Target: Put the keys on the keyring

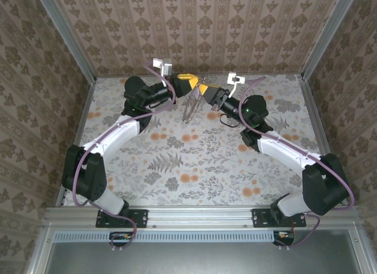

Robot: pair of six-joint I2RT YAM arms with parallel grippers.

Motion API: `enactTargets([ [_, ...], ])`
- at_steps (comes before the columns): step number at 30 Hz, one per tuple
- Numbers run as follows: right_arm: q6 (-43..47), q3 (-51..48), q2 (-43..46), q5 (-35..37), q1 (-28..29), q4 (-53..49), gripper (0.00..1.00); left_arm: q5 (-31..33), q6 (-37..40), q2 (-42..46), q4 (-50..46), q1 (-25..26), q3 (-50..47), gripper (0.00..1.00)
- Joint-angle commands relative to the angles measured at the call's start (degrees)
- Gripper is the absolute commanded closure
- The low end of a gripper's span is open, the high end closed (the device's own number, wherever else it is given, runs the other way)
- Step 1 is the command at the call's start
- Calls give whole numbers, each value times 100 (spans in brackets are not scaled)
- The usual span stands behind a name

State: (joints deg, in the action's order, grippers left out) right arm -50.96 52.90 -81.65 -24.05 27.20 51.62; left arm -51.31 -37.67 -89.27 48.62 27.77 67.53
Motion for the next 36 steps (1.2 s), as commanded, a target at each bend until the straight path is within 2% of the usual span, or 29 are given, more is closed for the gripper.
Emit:
enactTargets([
  [1,-94,78,-82,-194,22,-29,100,75,59,249,532,79,47,100],
  [11,-19,13,93,-74,-11,-191,100,95,41,237,558,88,-11,100],
  [14,-15,-48,158,-12,-62,-226,77,122,41,259,563,88,-35,100],
  [16,17,-95,371,23,-108,-289,68,135,42,254,564,88,-47,100],
  [18,42,-165,499,98,-173,-356,63,122,36,258,573,88,-47,100],
  [27,192,-176,809,271,-336,-485,58,196,24,265,572,88,-82,100],
  [36,-155,283,66,-112,-338,336,55,249,-95,225,689,97,-91,100],
])
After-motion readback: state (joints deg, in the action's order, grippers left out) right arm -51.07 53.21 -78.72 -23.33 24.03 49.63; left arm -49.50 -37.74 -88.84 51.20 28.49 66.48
